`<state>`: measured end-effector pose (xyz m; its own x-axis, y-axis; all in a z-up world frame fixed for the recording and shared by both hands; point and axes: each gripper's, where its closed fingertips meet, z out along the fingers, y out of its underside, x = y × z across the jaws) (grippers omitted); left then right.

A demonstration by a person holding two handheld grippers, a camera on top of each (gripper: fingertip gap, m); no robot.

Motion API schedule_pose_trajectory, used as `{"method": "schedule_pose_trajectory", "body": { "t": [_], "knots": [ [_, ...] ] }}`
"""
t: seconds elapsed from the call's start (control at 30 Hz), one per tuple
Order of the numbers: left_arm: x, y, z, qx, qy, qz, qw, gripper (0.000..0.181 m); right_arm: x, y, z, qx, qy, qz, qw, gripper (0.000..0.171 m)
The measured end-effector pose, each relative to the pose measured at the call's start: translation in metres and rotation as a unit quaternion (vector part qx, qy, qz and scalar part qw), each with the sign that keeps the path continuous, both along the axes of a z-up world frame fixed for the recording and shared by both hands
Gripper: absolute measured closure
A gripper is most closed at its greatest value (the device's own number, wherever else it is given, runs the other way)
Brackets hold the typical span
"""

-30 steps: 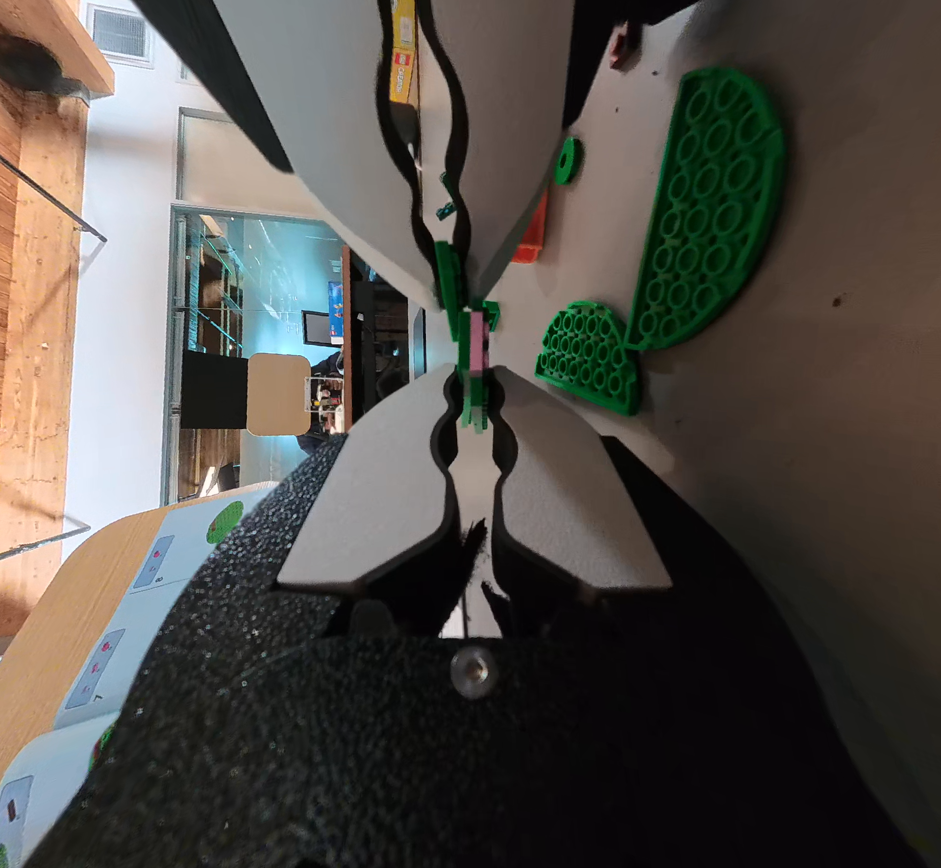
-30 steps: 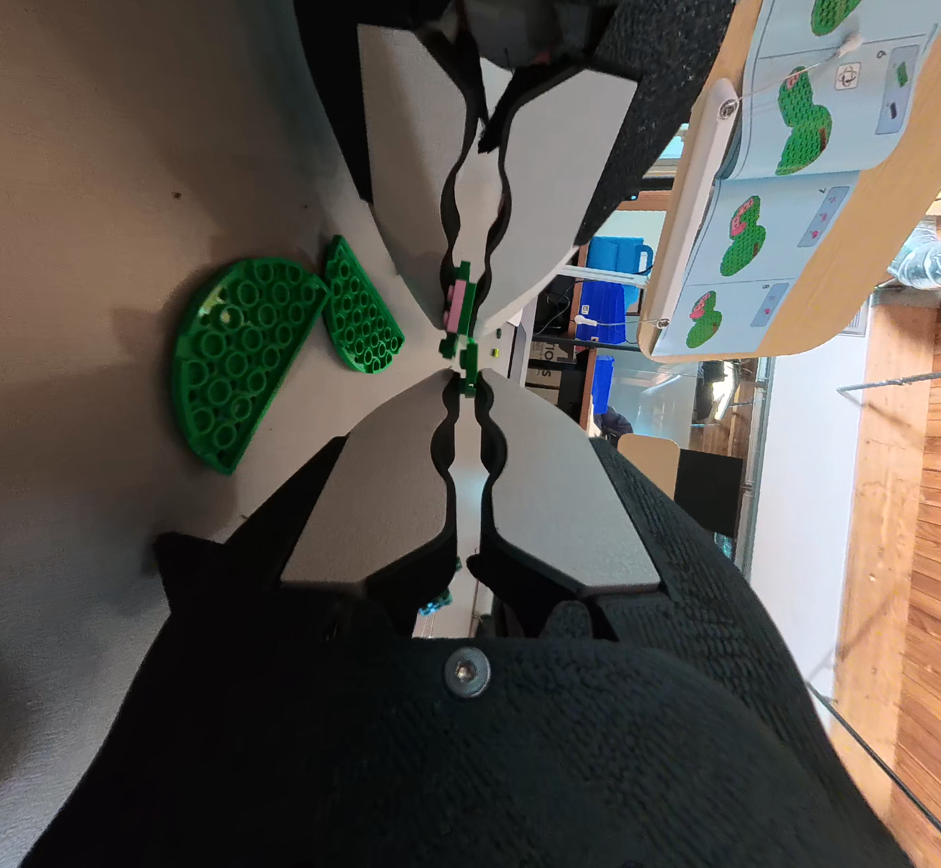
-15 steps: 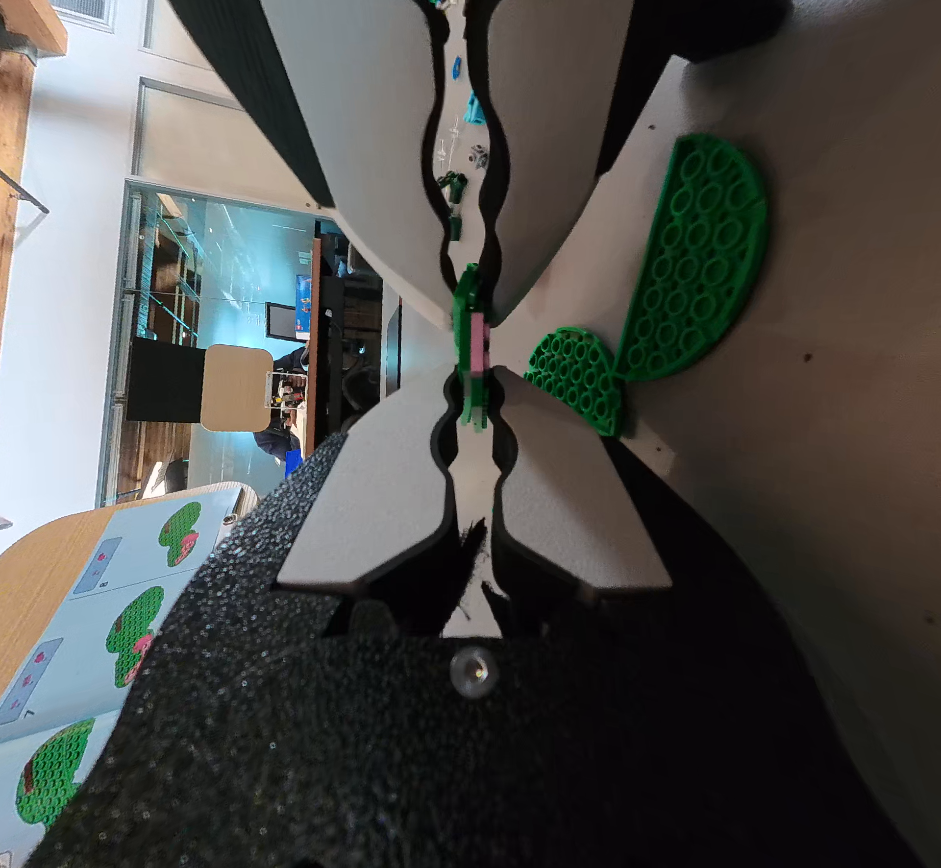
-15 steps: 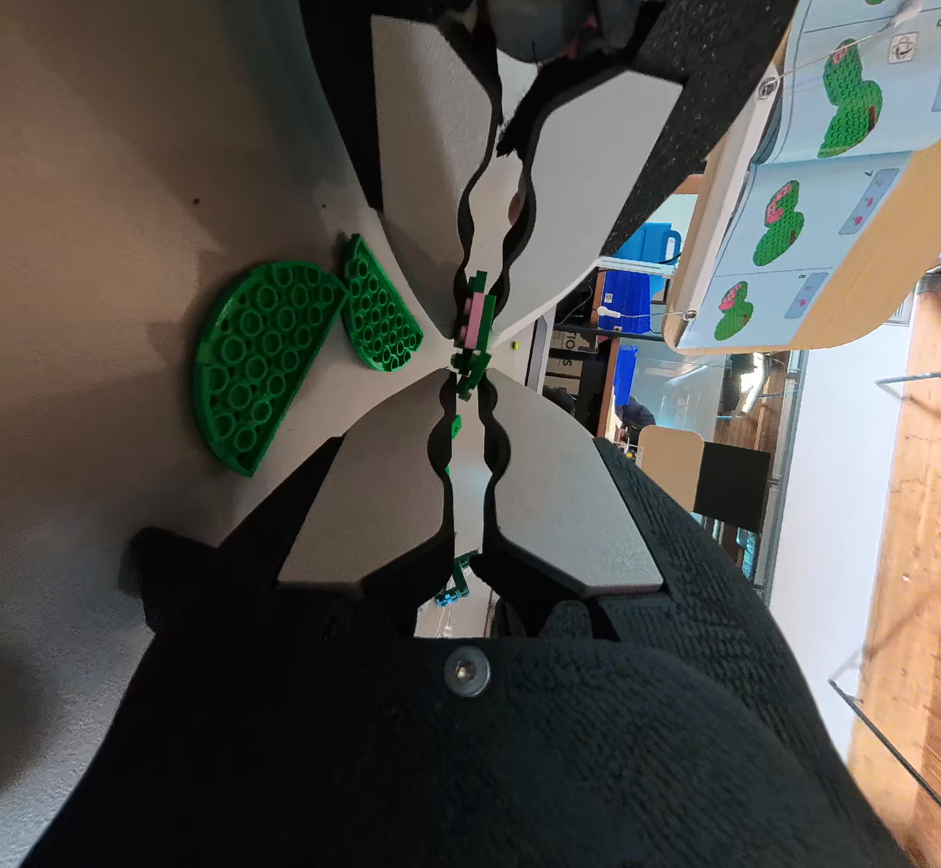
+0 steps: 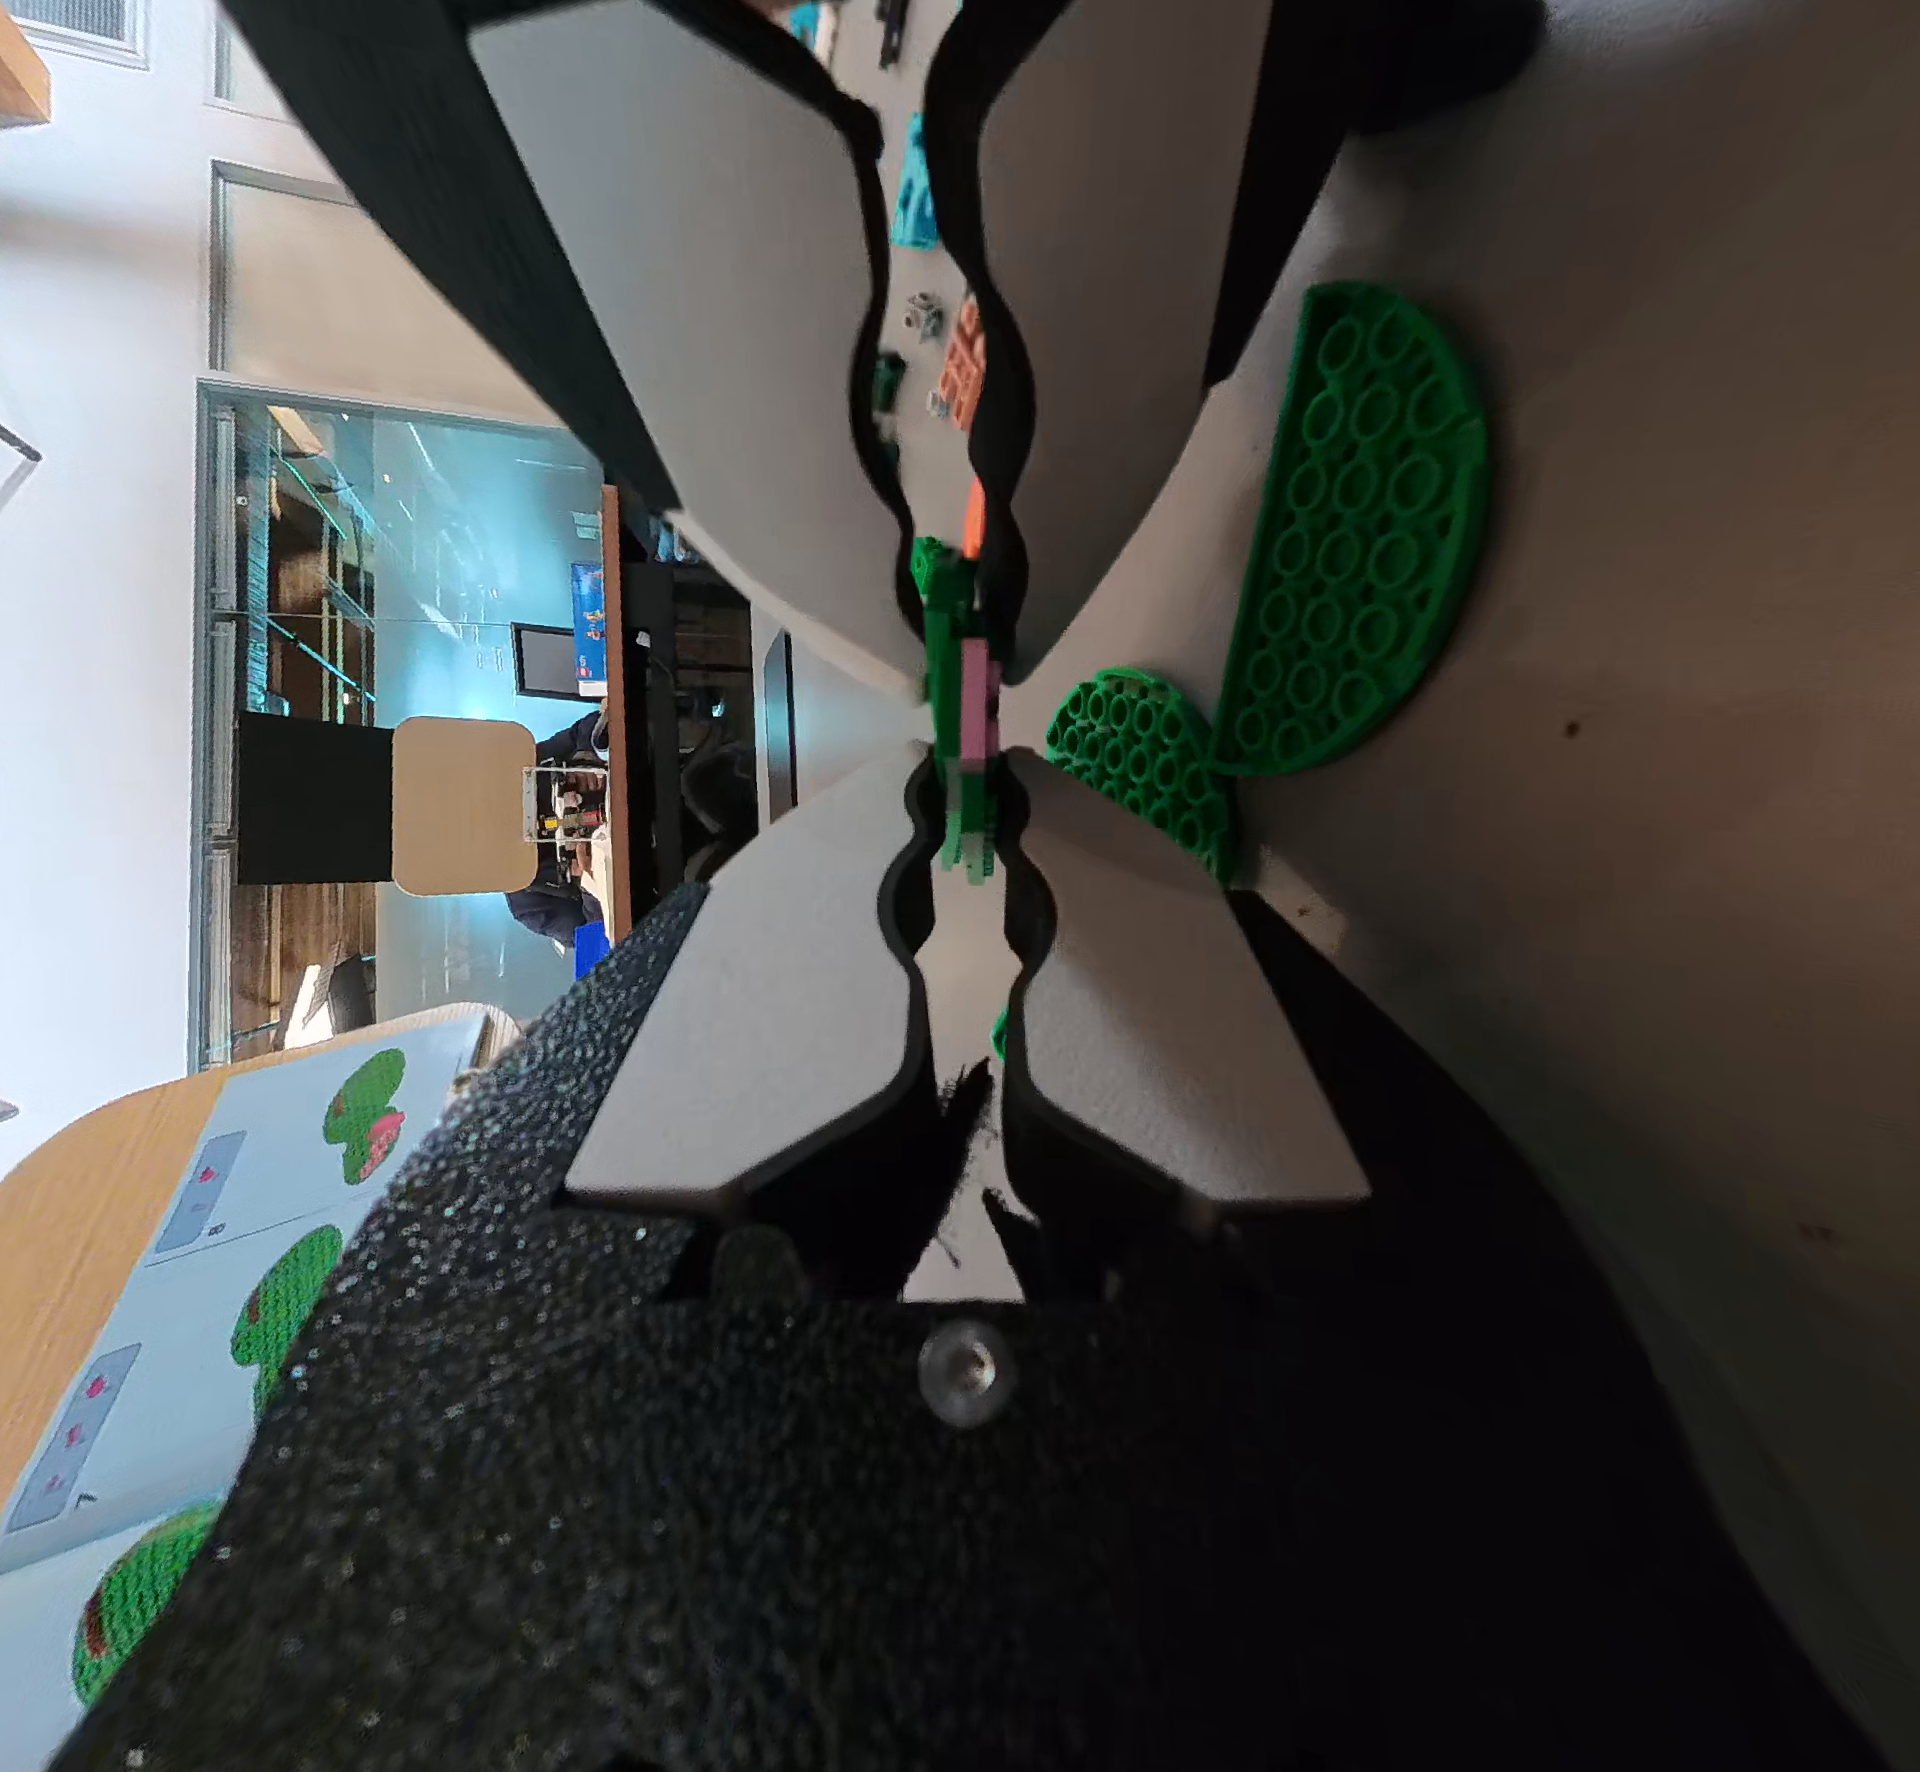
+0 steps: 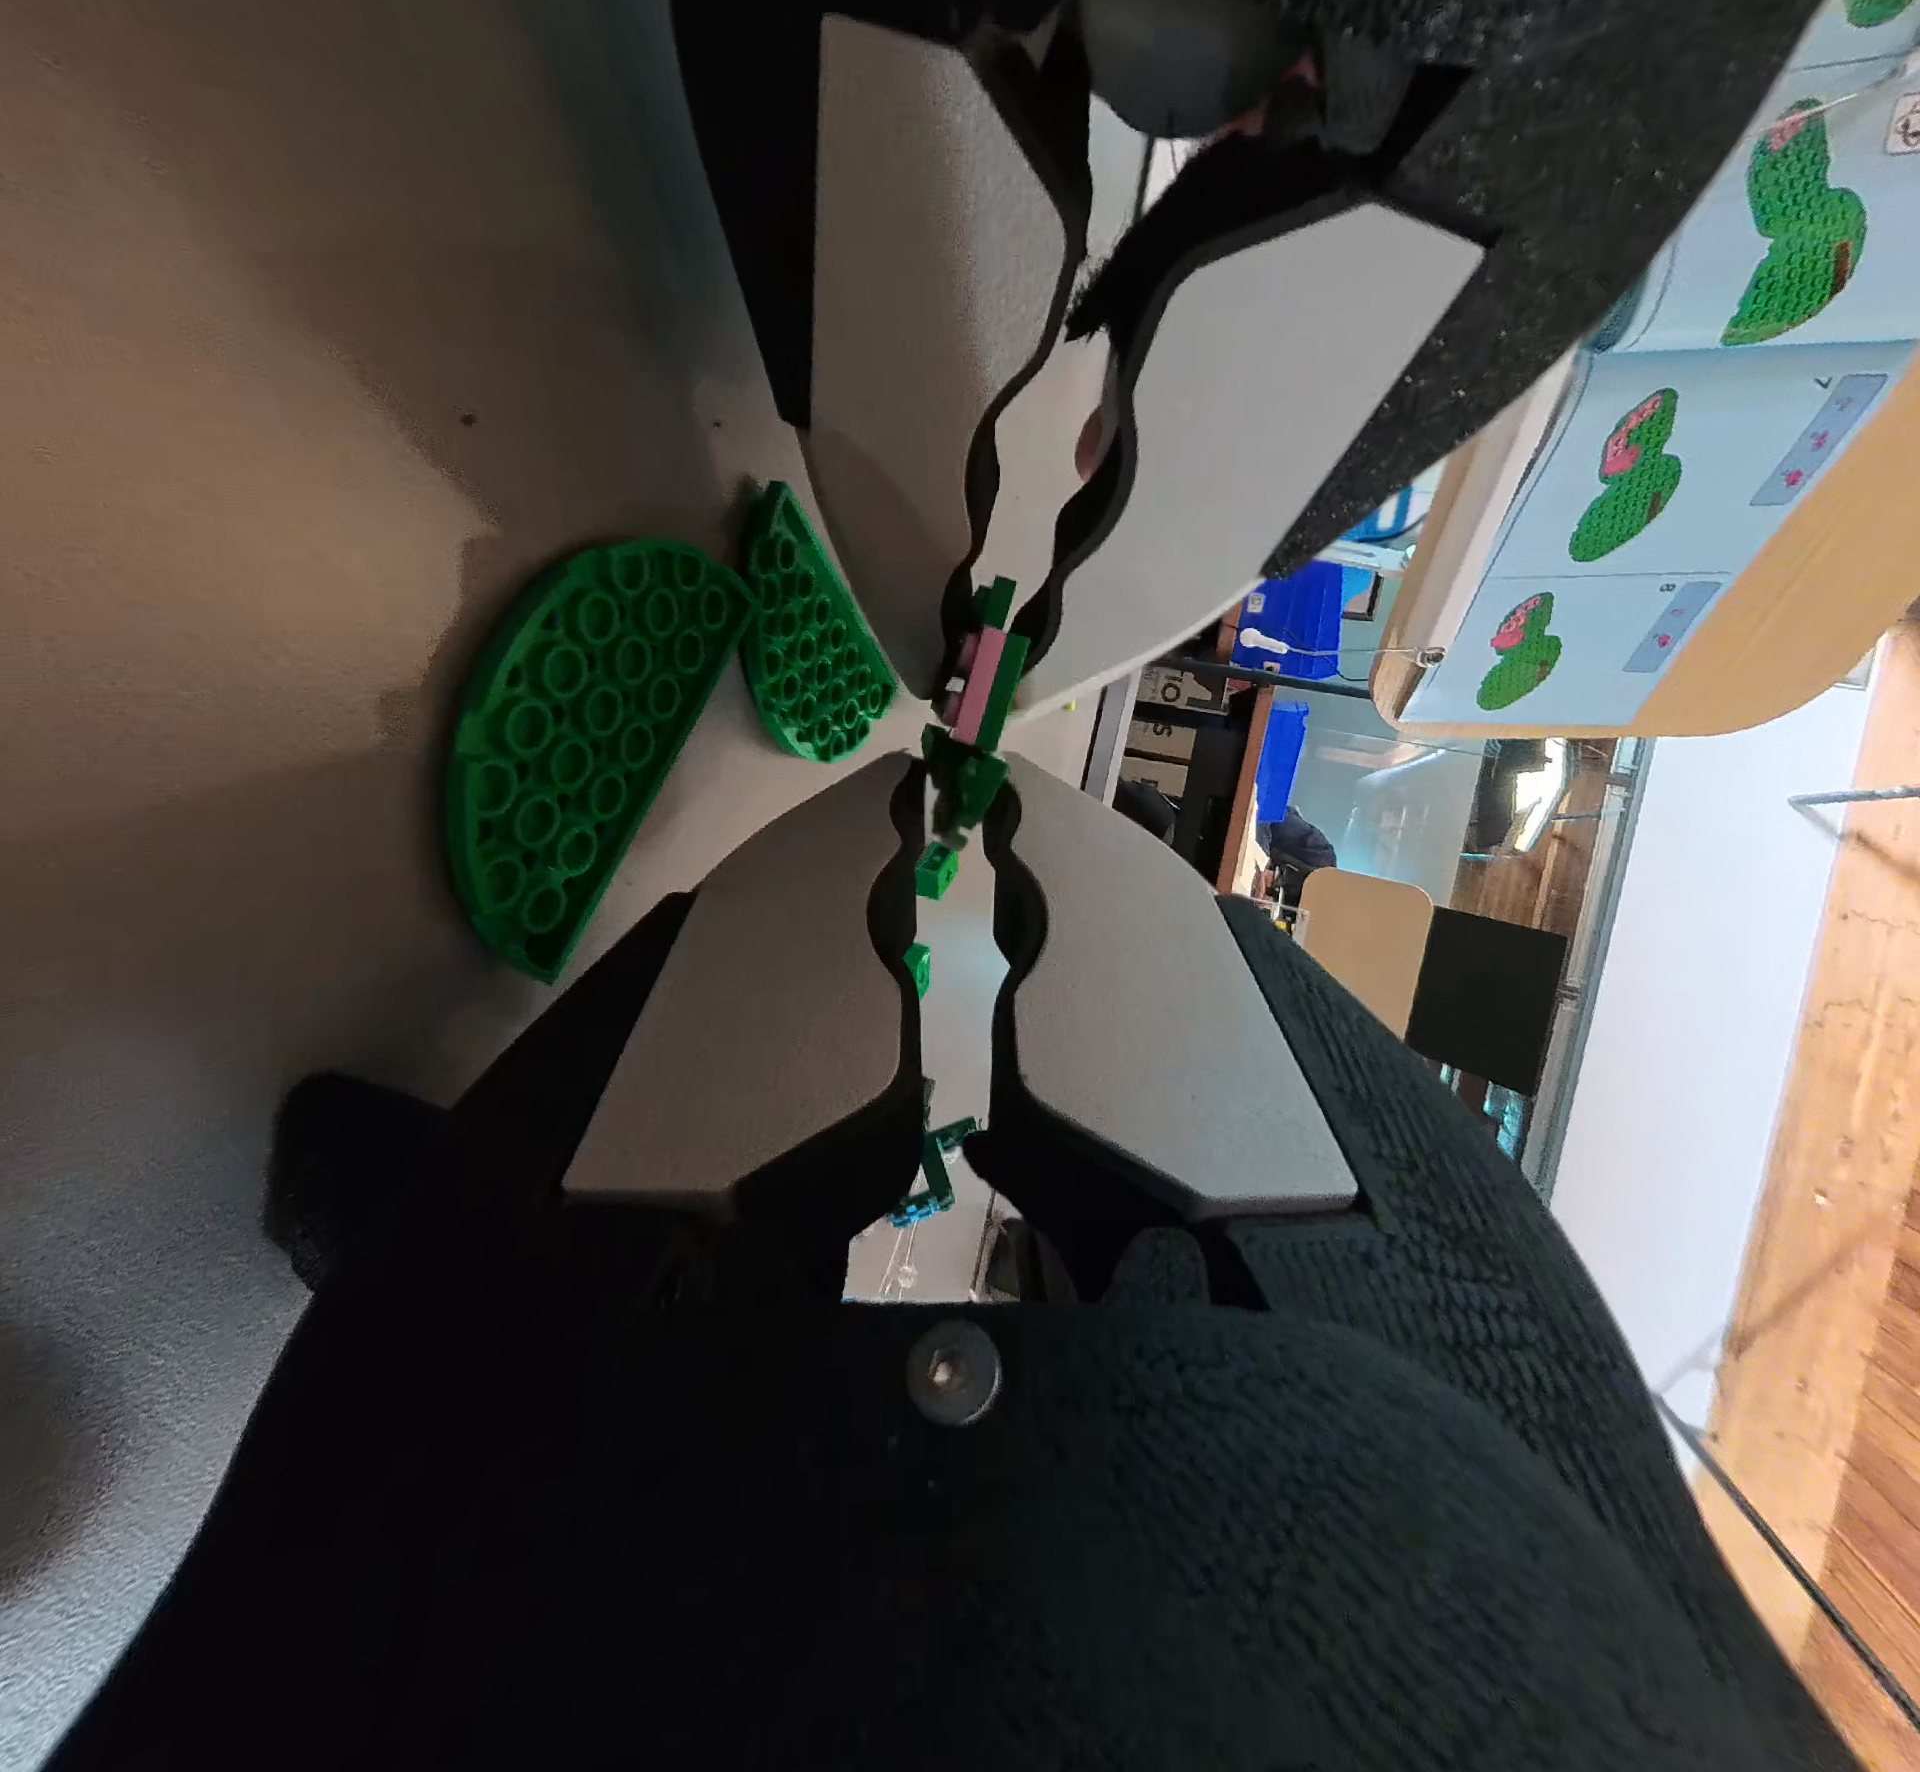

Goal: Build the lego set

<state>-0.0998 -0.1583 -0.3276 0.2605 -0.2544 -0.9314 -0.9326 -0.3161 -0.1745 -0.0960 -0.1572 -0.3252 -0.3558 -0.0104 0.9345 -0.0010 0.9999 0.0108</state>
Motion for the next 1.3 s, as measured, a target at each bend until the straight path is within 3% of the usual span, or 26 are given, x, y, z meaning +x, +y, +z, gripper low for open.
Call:
{"method": "schedule_pose_trajectory", "body": {
  "t": [0.67, 1.3],
  "knots": [
    [0.009, -0.002, -0.005, -0.025, -0.013, -0.015, 0.999, 0.173, 0.009, -0.003, -0.006, 0.004, -0.039, 0.01, 0.999, 0.164],
    [0.008, -0.002, 0.006, 0.011, 0.03, -0.024, 0.999, 0.173, 0.003, 0.0, 0.003, 0.024, 0.013, 0.005, 1.0, 0.163]
  ]
}}
